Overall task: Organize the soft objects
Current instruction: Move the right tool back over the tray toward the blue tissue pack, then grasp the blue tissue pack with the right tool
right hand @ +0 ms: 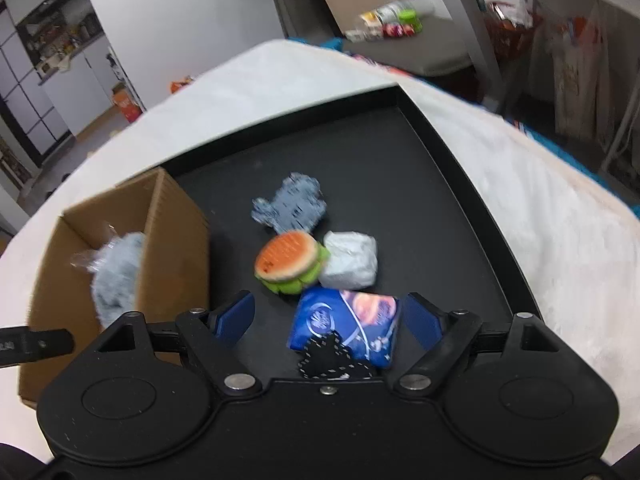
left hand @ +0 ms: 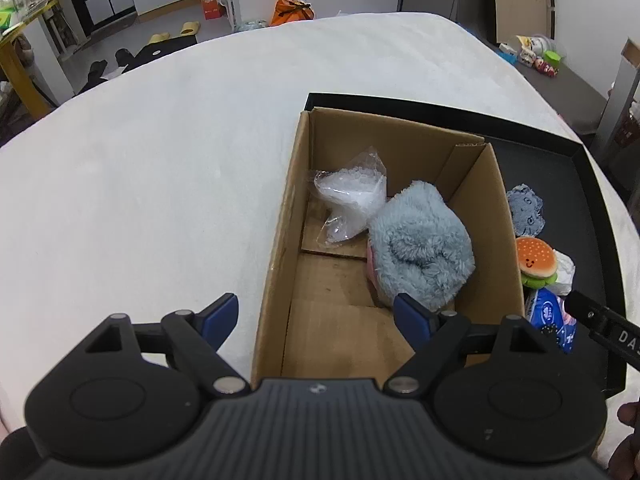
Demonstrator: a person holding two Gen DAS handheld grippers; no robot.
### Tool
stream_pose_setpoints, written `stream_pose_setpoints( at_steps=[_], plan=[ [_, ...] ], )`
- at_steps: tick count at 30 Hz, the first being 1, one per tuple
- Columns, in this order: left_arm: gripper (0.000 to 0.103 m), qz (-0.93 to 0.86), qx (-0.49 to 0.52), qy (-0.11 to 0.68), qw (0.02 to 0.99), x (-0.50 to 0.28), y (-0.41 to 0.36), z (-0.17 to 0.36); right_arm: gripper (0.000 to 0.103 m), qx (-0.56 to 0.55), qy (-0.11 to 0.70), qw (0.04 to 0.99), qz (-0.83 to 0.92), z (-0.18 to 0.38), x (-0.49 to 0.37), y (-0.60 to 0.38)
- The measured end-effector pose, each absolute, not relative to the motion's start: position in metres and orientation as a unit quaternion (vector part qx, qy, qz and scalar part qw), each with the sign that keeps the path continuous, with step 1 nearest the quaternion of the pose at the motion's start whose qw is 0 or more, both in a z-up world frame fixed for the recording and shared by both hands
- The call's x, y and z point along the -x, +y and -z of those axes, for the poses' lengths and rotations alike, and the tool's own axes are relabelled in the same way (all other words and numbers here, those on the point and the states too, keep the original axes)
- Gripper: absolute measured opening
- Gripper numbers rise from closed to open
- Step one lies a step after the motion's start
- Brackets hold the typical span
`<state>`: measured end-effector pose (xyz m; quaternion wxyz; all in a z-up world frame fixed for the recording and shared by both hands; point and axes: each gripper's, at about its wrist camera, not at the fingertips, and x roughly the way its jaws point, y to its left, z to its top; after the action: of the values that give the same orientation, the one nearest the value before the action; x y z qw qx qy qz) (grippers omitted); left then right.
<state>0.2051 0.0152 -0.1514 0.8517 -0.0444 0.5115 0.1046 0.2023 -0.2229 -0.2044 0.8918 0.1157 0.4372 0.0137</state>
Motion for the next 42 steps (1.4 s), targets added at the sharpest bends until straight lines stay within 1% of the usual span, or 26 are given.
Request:
stream_pose_setpoints(
  at_steps=[16, 22, 24, 25, 28, 42],
  plan=[
    [0.084, -0.115, 0.029, 0.522, 0.844, -0.216, 0.008, 0.163, 0.081, -0.124, 0.501, 0.857, 0.008, 0.247, -0.229, -0.222],
    [0.084, -0.111, 0.034, 0.521, 0.846, -0.216, 0.008, 0.163, 0.081, -0.106, 0.514, 0.851, 0.004, 0.255, -0.230, -0.215],
    [0.084, -0.111, 0.034, 0.521, 0.846, -0.215, 0.008, 0.163, 0.079, -0.086, 0.512, 0.854, 0.012, 0.256, -0.229, -0.213],
    [0.084, -0.111, 0.034, 0.521, 0.846, -0.214, 0.008, 0.163, 0.075, -0.079, 0.512, 0.855, 0.016, 0.256, -0.229, -0.212],
    [0.084, -0.112, 0.031, 0.522, 0.845, -0.212, 0.008, 0.163, 0.072, -0.072, 0.515, 0.854, 0.018, 0.255, -0.228, -0.213],
    [0.084, -0.105, 0.048, 0.515, 0.849, -0.202, 0.017, 0.156, 0.072, -0.092, 0.466, 0.880, -0.010, 0.216, -0.213, -0.217]
  ],
)
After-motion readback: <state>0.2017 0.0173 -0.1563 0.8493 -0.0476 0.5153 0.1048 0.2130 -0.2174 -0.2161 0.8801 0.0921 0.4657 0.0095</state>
